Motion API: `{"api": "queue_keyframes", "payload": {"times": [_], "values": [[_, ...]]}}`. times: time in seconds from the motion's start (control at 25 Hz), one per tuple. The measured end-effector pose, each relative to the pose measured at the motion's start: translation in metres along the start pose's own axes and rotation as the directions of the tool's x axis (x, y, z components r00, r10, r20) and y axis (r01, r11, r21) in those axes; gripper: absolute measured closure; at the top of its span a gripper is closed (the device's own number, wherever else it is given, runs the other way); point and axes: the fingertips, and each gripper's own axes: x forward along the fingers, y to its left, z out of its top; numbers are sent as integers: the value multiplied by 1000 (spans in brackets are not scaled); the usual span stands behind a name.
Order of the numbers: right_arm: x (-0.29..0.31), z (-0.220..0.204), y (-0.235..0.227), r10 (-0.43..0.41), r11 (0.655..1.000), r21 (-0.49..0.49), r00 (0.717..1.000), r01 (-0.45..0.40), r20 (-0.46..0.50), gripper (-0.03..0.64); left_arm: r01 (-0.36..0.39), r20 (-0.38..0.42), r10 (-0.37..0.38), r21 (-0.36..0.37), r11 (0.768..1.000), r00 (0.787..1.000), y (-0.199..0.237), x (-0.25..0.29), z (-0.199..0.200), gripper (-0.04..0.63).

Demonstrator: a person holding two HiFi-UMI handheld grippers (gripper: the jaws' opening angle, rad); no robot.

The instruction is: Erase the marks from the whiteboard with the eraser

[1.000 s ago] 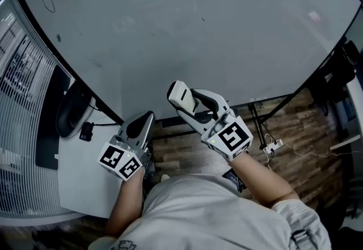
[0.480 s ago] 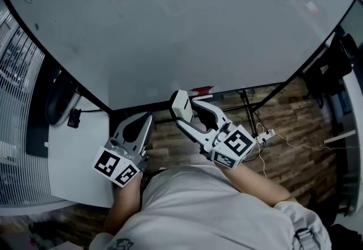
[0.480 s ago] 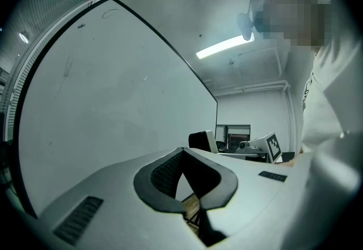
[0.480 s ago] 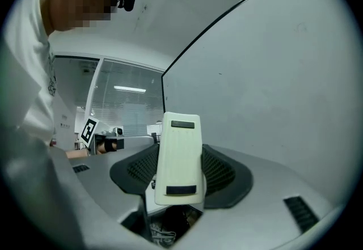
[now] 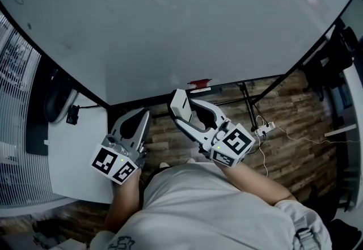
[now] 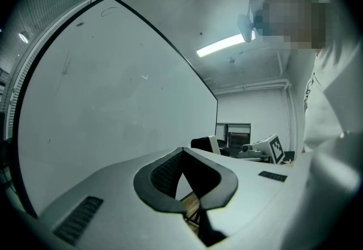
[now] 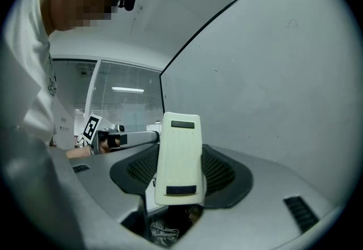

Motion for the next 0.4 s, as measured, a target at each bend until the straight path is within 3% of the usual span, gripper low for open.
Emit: {"api": "queue_keyframes", "payload": {"times": [0.4], "values": [[-16,-4,-8,-8,1000,-7,1000,8,-11,382,-1,-4,1,0,1000,1000,-14,9,-4,588]]}}
